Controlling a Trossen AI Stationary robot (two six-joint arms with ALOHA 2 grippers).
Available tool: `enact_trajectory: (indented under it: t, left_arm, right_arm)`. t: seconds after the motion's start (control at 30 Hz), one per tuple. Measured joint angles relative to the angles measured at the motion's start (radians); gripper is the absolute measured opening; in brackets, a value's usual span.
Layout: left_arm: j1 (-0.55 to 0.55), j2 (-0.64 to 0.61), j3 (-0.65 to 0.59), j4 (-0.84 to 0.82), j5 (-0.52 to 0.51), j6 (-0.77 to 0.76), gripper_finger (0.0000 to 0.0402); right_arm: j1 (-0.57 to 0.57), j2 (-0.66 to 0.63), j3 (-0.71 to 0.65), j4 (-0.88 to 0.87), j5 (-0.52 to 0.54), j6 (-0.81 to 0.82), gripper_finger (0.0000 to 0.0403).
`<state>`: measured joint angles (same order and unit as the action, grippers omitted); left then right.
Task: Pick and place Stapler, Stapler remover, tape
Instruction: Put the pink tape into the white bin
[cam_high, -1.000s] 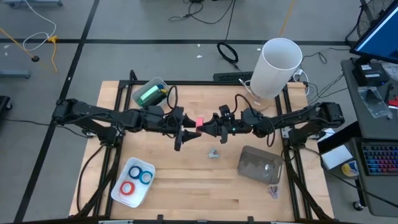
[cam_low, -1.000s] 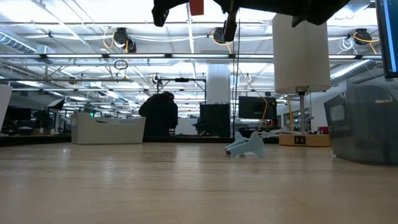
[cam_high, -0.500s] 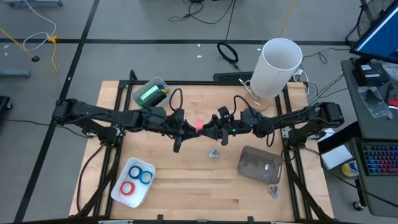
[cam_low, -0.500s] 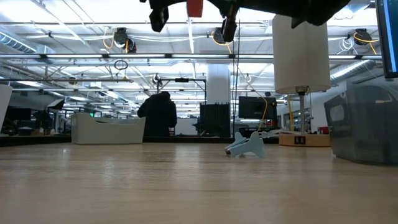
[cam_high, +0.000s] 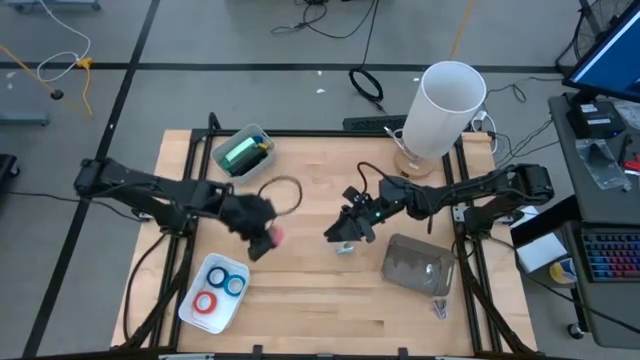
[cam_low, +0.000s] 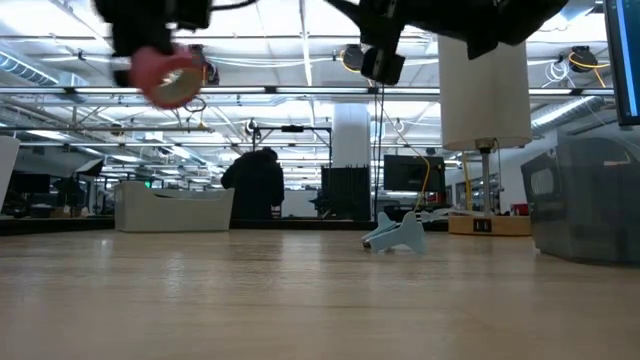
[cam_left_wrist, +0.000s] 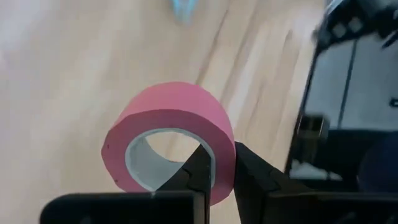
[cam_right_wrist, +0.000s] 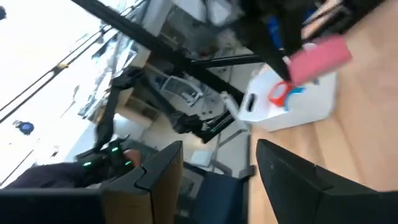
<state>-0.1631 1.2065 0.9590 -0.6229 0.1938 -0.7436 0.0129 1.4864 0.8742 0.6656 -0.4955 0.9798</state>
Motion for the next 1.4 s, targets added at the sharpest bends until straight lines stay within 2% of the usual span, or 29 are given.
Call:
enact_trajectory:
  t: [0.27, 0.43, 0.6, 0.8, 0.93, 1.17, 1.4]
  left_arm:
    - [-0.244, -0.020, -0.001, -0.284, 0.099, -0.446, 0.0039]
    - [-0.414, -0.012, -0.001, -0.279, 0.116, -0.710, 0.0039]
    - [-0.556, 0.011, -0.018, -0.184, 0.074, -0.865, 0.0039]
    - [-0.652, 0.018, -0.145, -0.005, -0.034, -0.988, 0.0039]
    - [-0.676, 0.019, -0.211, -0.028, -0.041, -1.040, 0.0039]
    - [-0.677, 0.019, -0.228, 0.001, -0.041, -1.037, 0.0039]
    - [-0.696, 0.019, -0.228, 0.156, -0.053, -1.050, 0.0039]
  right_arm:
    - [-0.034, 0.000, 0.000, 0.018, -0.004, -0.021, 0.0198]
    - [-0.060, 0.000, 0.000, 0.025, -0.005, -0.023, 0.0198]
    - [-0.076, 0.000, 0.000, 0.028, -0.004, -0.023, 0.0199]
    - [-0.079, 0.000, 0.000, 0.037, 0.000, -0.023, 0.0200]
    - [-0.079, 0.000, 0.000, 0.040, 0.001, -0.023, 0.0199]
    - [-0.079, 0.000, 0.000, 0.041, 0.047, -0.018, 0.0197]
    - [-0.079, 0.000, 0.000, 0.041, 0.081, -0.023, 0.0196]
